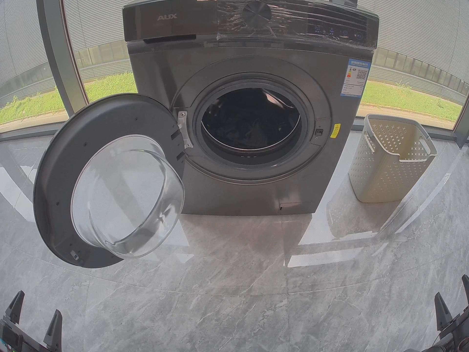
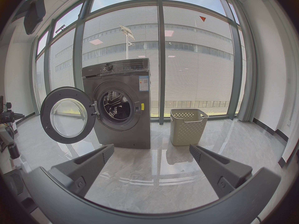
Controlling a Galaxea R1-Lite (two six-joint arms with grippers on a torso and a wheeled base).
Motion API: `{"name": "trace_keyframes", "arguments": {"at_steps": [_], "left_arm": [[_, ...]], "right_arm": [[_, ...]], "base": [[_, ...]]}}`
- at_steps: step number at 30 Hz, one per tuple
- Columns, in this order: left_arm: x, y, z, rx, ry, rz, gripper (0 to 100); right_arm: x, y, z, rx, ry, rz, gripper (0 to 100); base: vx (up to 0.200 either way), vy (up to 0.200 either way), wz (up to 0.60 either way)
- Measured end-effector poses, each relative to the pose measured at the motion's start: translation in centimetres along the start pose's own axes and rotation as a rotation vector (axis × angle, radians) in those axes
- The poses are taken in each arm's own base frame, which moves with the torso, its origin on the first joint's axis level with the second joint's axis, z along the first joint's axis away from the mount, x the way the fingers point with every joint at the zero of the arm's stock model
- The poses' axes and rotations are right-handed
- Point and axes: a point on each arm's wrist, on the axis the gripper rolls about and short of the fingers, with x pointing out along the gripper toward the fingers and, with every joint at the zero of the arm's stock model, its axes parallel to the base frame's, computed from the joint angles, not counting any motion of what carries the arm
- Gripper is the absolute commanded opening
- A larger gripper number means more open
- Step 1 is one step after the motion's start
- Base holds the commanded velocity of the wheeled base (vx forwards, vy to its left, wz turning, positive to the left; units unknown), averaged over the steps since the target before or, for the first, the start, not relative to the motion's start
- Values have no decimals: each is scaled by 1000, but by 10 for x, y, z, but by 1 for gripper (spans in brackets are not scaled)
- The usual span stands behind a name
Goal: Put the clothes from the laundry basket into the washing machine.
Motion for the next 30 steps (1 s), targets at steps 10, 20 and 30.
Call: {"name": "trace_keyframes", "arguments": {"at_steps": [10,20,30], "left_arm": [[0,0,0,12,0,-3,100],[0,0,0,5,0,1,100],[-1,0,6,6,-27,2,100]], "right_arm": [[0,0,0,0,1,0,100],[0,0,0,0,1,1,100],[0,0,0,0,2,0,100]], "base": [[0,100,0],[0,0,0],[0,0,0]]}}
